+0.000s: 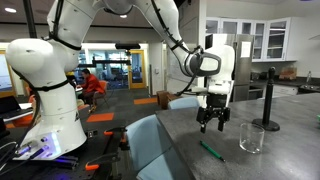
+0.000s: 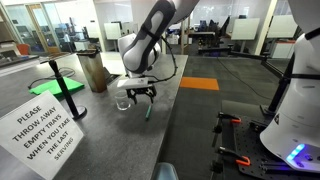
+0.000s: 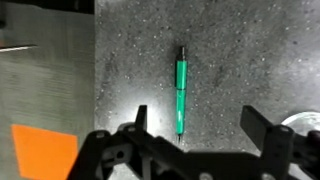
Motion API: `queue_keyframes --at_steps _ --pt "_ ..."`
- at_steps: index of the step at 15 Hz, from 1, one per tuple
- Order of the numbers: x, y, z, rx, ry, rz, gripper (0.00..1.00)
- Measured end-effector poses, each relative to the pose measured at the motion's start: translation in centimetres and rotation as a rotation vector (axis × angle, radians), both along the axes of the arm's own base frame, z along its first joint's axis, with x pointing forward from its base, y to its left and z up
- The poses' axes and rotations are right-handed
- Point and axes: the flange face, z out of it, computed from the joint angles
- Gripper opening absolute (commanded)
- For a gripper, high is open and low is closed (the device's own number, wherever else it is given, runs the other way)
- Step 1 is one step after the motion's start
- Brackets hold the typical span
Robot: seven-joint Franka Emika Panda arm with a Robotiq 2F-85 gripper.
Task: Put the pen in the cup
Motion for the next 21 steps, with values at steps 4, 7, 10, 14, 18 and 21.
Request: queue_keyframes --at_steps 4,7,10,14,18,21 --pt "-0.5 -0.2 -2.1 -0.007 -0.010 0.043 0.96" --pt "-0.8 0.7 -3.5 -0.010 -0.029 0.061 0.96" --pt "-1.3 1.3 -4.8 -0.008 -0.028 0.065 0.91" --pt "-1.8 0.8 -5.5 -0.006 -0.017 0.042 0.77" --pt "-1.8 0.1 -5.5 -0.010 -0.024 0.029 0.37" --pt "-1.8 0.0 -5.6 -0.012 -0.033 0.029 0.13"
